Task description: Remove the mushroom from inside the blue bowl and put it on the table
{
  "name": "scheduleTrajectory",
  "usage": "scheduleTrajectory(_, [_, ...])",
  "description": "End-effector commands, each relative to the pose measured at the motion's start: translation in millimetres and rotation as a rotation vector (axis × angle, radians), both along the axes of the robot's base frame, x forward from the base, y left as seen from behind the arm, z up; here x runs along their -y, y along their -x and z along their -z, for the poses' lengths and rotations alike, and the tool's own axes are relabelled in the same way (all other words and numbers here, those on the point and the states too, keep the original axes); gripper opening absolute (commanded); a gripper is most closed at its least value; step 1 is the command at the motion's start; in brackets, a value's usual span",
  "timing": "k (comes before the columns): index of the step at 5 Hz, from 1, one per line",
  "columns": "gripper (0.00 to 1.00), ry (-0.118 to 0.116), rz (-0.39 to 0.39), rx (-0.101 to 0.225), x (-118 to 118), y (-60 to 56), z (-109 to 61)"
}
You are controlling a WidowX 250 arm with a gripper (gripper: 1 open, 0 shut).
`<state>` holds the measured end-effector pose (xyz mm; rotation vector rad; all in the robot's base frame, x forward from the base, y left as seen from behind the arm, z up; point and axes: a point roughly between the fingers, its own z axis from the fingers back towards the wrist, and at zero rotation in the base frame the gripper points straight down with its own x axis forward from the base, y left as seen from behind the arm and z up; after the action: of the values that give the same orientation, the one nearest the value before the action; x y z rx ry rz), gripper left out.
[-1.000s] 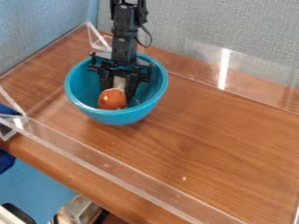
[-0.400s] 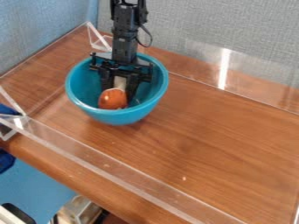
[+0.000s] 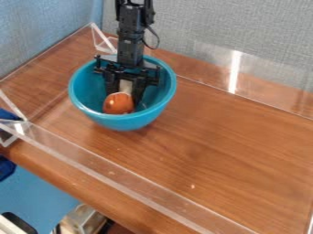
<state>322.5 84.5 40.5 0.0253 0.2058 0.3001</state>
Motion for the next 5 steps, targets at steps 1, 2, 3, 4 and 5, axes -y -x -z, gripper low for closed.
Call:
scheduleTrajectory(1, [0.00, -0.015, -0.004, 0.093, -2.0, -5.1, -31.1])
scheduleTrajectory(2, [0.00, -0.014, -0.003, 0.102, -1.6, -4.6, -34.2])
scheduleTrajectory(3, [0.00, -0.014, -0.004, 0.107, -1.3, -4.2, -35.6])
scheduleTrajectory(4, [0.00, -0.014, -0.005, 0.115, -0.9, -3.8, -38.2])
scheduleTrajectory(5, [0.00, -0.015, -0.005, 0.121, -0.5, -3.4, -40.4])
